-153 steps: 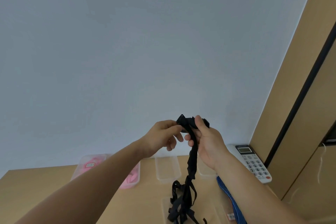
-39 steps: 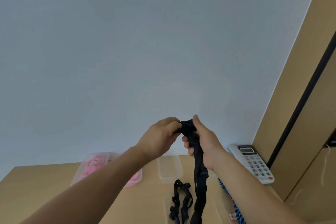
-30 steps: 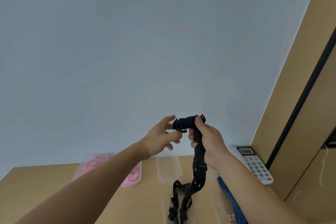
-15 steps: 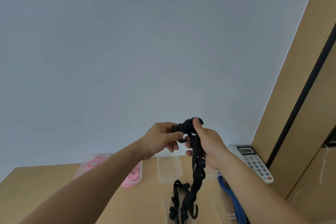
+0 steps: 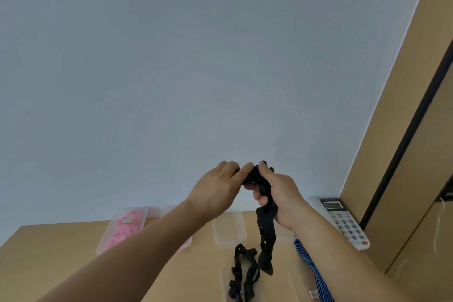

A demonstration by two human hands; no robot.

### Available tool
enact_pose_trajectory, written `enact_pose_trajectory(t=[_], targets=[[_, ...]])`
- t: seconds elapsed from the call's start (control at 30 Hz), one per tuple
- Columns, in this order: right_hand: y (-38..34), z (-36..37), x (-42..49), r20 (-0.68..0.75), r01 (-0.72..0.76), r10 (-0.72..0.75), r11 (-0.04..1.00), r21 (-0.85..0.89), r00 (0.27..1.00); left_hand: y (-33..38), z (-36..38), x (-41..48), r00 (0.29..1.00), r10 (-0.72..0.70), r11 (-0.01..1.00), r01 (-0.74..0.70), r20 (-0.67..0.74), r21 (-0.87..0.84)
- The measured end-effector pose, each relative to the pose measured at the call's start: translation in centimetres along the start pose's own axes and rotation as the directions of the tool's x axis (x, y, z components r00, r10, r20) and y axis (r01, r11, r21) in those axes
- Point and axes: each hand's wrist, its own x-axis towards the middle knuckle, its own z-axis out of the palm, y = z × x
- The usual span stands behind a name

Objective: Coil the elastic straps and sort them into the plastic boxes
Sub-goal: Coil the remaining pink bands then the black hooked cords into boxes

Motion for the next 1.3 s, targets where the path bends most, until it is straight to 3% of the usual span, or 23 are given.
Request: enact_pose_trajectory(t=[0.03, 0.07, 0.1, 0.13, 0.17, 0.2, 0.23, 0.27, 0.33, 0.43, 0.67, 0.77, 0.83, 1.0, 1.1, 1.13, 1.2, 1.27, 1.3], targets=[[0.0, -0.2, 0.0, -0.002, 0.026, -0.026, 1.0, 0.007, 1.0, -0.1, 0.0, 0.1, 0.995, -0.098, 0.987, 0.101, 0.032, -0.125], [-0.1, -0.3, 0.0, -0.001, 0.059, -0.059, 0.998, 0.008, 0.998, -0.2, -0.4, 0.2, 0.957, -0.246, 0.912, 0.283, 0.156, -0.296], [-0.2, -0.5, 0.0, 0.002, 0.096, -0.096, 0.995, 0.003, 0.995, -0.3, -0.8, 0.5, 0.857, -0.363, 0.735, 0.505, 0.366, -0.453], [-0.2, -0.7, 0.1, 0.012, 0.132, -0.132, 0.991, -0.009, 0.991, -0.5, -1.3, 0.9, 0.727, -0.386, 0.472, 0.685, 0.568, -0.555], [-0.2, -0.8, 0.1, 0.03, 0.162, -0.161, 0.986, -0.029, 0.987, -0.7, -1.9, 1.4, 0.62, -0.336, 0.202, 0.783, 0.709, -0.589], [-0.2, -0.8, 0.0, 0.061, 0.184, -0.181, 0.982, -0.05, 0.982, -0.8, -2.4, 1.8, 0.555, -0.254, 0.003, 0.82, 0.792, -0.573], [-0.1, -0.8, -0.1, 0.106, 0.204, -0.196, 0.976, -0.071, 0.975, -0.8, -2.8, 2.1, 0.524, -0.185, -0.106, 0.83, 0.831, -0.547], [0.0, -0.7, -0.1, 0.154, 0.224, -0.208, 0.97, -0.096, 0.966, -0.8, -3.0, 2.4, 0.516, -0.139, -0.151, 0.833, 0.845, -0.533], [0.1, -0.8, -0.2, 0.213, 0.25, -0.217, 0.958, -0.139, 0.953, -0.8, -3.0, 2.4, 0.532, -0.112, -0.154, 0.825, 0.839, -0.543], [0.2, -1.2, 0.0, 0.185, 0.231, -0.194, 0.951, -0.207, 0.963, -0.9, -2.4, 2.0, 0.565, -0.135, -0.123, 0.806, 0.814, -0.579], [0.2, -0.3, 0.5, -0.092, 0.078, -0.129, 0.902, -0.424, 0.987, 0.3, -1.2, 2.2, 0.661, -0.394, 0.224, 0.743, 0.638, -0.631], [0.2, -0.3, 0.7, -0.088, 0.088, -0.138, 0.9, -0.427, 0.986, -0.2, -1.1, 2.1, 0.68, -0.465, 0.253, 0.716, 0.567, -0.651], [0.4, -0.2, 0.8, -0.066, 0.11, -0.149, 0.906, -0.409, 0.987, -0.7, -1.0, 2.1, 0.651, -0.488, 0.119, 0.71, 0.581, -0.694], [1.2, -0.3, 1.2, -0.012, 0.184, -0.227, 0.82, -0.542, 0.974, -1.4, -1.4, 2.5, 0.522, -0.339, -0.52, 0.589, 0.782, -0.619], [1.3, -0.6, 1.1, 0.062, 0.295, -0.337, 0.7, -0.651, 0.939, -1.7, -1.5, 2.8, 0.521, -0.277, -0.662, 0.506, 0.808, -0.553], [1.2, -0.6, 1.1, 0.092, 0.319, -0.352, 0.667, -0.673, 0.931, -1.8, -1.4, 2.7, 0.529, -0.273, -0.66, 0.505, 0.804, -0.556], [1.0, -0.6, 1.2, 0.123, 0.341, -0.367, 0.619, -0.707, 0.922, -1.9, -1.3, 2.6, 0.547, -0.289, -0.545, 0.581, 0.786, -0.605], [0.6, -0.5, 1.3, 0.093, 0.317, -0.36, 0.636, -0.704, 0.928, -1.7, -1.1, 2.3, 0.579, -0.353, -0.306, 0.671, 0.735, -0.676], [0.4, -0.4, 1.3, 0.062, 0.291, -0.337, 0.69, -0.663, 0.939, -1.5, -1.0, 2.2, 0.606, -0.402, -0.13, 0.705, 0.687, -0.698]])
